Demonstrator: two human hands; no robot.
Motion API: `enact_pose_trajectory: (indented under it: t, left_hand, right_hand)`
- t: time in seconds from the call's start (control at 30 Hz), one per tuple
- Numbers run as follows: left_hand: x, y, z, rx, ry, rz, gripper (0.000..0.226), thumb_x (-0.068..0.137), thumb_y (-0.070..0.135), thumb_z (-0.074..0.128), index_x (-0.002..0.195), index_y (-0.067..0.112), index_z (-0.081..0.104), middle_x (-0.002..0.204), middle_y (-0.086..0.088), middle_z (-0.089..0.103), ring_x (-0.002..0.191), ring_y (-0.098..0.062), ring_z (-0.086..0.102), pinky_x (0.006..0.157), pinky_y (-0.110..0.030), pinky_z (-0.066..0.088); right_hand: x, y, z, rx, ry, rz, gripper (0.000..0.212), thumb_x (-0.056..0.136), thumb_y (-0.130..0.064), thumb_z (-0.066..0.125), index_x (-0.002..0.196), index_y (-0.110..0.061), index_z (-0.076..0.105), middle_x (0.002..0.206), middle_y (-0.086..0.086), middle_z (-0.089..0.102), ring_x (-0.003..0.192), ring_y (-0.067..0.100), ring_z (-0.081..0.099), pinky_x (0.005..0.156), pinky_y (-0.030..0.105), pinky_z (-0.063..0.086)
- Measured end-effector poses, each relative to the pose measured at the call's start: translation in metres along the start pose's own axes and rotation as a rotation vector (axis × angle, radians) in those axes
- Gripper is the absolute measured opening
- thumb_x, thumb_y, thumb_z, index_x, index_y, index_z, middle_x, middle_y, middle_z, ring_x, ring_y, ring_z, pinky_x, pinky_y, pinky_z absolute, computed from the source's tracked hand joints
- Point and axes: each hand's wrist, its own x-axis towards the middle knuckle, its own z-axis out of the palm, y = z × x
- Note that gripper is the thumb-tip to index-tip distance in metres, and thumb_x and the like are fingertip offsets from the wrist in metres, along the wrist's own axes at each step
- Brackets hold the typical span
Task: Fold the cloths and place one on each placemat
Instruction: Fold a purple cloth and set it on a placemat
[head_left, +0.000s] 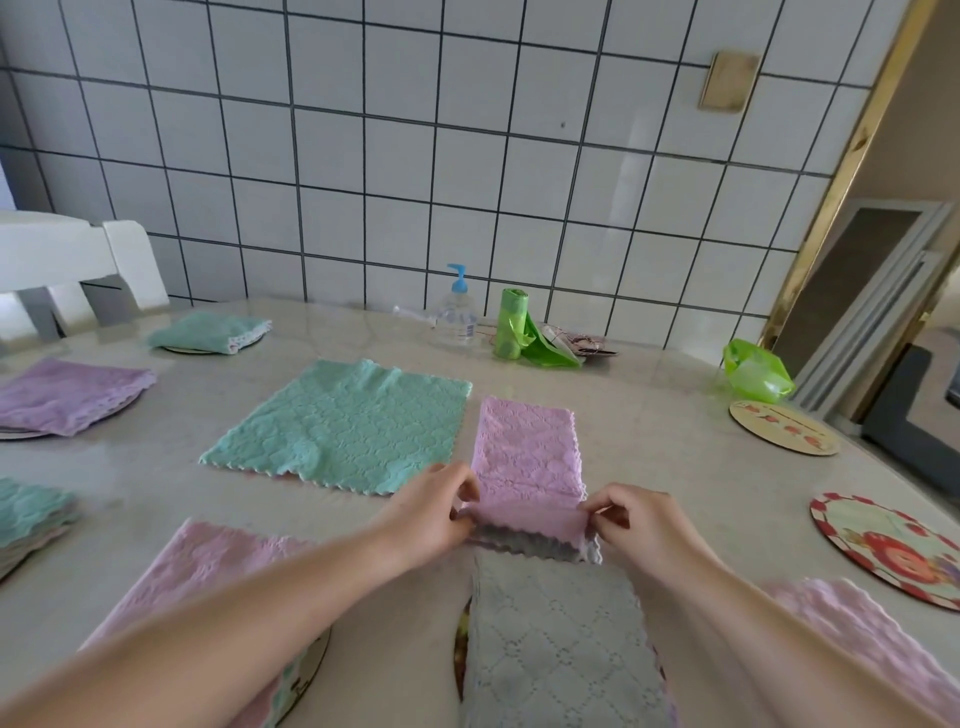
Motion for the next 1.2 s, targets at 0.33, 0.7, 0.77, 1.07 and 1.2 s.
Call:
enact_pose_trajectory:
  t: [0.33,0.7,0.77,1.07,1.2]
  left_hand:
    - [-0.009,-0.004,-0.005,0.204,-0.062,0.238,0.034,0.082,0.005,0.048,0.108,0.020,0.065,0.106,0.004,0.058,0.097,-0.012,0.056,0.079,-0.019,0.042]
    - [-0.007,-0.014,-0.004,0.298,-0.103,0.370,0.025,0.076,0.014,0.045,0.091,0.020,0.062,0.097,0.005,0.067,0.093,-0.014,0.061,0.084,-0.032,0.048]
    - [-0.007,-0.013,-0.005,0.315,-0.128,0.387,0.028,0.077,0.010,0.044,0.096,0.016,0.063,0.100,0.000,0.068,0.094,-0.018,0.061,0.084,-0.030,0.047]
    - [0.002,-0.026,-0.014,0.371,-0.346,0.445,0.050,0.089,0.002,0.039,0.132,0.024,0.048,0.138,0.006,0.050,0.125,-0.013,0.048,0.101,-0.029,0.040]
    - [0.007,-0.030,-0.012,0.467,-0.312,0.540,0.044,0.095,0.009,0.038,0.136,0.024,0.045,0.142,0.006,0.046,0.128,-0.014,0.046,0.106,-0.031,0.039]
  right_hand:
    - [-0.005,0.008,-0.008,-0.130,-0.015,-0.074,0.028,0.078,-0.009,0.057,0.077,-0.037,0.062,0.082,-0.020,0.065,0.078,-0.001,0.061,0.072,0.024,0.050]
    - [-0.008,0.016,-0.006,-0.563,0.028,-0.516,0.015,0.077,-0.024,0.063,0.087,-0.034,0.066,0.086,-0.017,0.062,0.075,0.008,0.062,0.065,0.015,0.043]
    - [-0.007,0.020,-0.010,-0.565,0.071,-0.490,0.015,0.078,-0.025,0.055,0.083,-0.034,0.065,0.085,-0.019,0.063,0.075,0.008,0.061,0.065,0.014,0.042]
    - [-0.006,0.025,-0.011,-0.517,0.045,-0.672,0.017,0.085,-0.028,0.057,0.098,-0.032,0.067,0.098,-0.017,0.069,0.084,0.007,0.066,0.070,0.021,0.052]
    - [-0.003,0.025,-0.012,-0.550,0.048,-0.755,0.035,0.097,-0.038,0.037,0.090,-0.032,0.071,0.094,-0.018,0.069,0.082,0.006,0.065,0.069,0.021,0.051]
